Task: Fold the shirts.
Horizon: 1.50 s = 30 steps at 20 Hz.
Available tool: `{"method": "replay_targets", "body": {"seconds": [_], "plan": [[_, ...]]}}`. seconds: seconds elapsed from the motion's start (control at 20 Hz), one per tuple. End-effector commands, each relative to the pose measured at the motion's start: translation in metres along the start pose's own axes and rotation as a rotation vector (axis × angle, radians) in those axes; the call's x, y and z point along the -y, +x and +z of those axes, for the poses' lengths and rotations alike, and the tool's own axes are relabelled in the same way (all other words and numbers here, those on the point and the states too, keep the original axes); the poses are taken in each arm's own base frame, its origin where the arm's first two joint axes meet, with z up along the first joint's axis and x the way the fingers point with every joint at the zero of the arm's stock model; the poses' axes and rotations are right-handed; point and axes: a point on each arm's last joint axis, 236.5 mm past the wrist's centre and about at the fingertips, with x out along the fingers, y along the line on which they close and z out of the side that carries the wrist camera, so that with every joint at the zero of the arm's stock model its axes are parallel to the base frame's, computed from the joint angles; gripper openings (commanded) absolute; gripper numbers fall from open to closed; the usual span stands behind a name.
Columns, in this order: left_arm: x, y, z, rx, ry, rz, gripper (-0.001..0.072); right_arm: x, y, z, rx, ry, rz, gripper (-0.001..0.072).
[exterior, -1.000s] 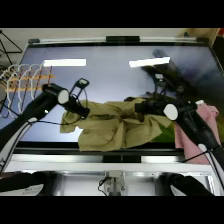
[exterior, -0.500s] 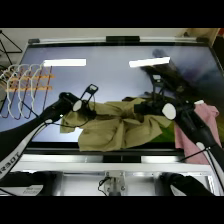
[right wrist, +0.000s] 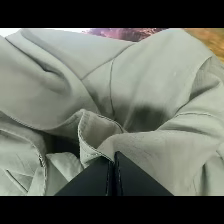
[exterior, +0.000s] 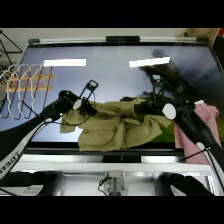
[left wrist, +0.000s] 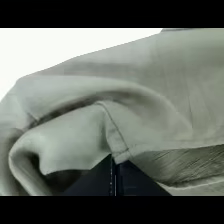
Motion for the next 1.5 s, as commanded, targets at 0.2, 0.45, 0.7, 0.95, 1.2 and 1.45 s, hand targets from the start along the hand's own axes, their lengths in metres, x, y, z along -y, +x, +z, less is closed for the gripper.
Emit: {"method": "replay_targets", "body": {"seconds": [0.2, 0.45, 0.7, 0.95, 1.2, 1.45], "plan": [[-0.050, -0.113, 0.004, -0.062, -0.043, 0.112, 0.0052, 0.017, -0.054, 0.067, 0.226, -0.168, -0.123, 0.0066], [-0.013, -0.202, -0.033, -0.056, -0.258, -0.047, 0.0052, 0.007, -0.112, 0.089, 0.249, -0.146, -0.121, 0.0066], [0.020, -0.192, -0.013, 0.047, -0.292, -0.136, 0.0053, -0.003, -0.093, 0.036, 0.044, -0.093, -0.051, 0.0066], [-0.006, -0.157, -0.008, 0.007, -0.356, -0.099, 0.0060, -0.007, -0.092, 0.038, 0.052, -0.081, -0.034, 0.0066], [-0.048, -0.163, -0.026, -0.057, -0.293, -0.027, 0.0550, -0.017, -0.092, 0.034, 0.036, -0.054, 0.010, 0.0066], [-0.184, -0.180, -0.098, -0.197, -0.367, 0.210, 0.0569, -0.015, -0.091, 0.024, -0.006, -0.030, 0.003, 0.0066]]}}
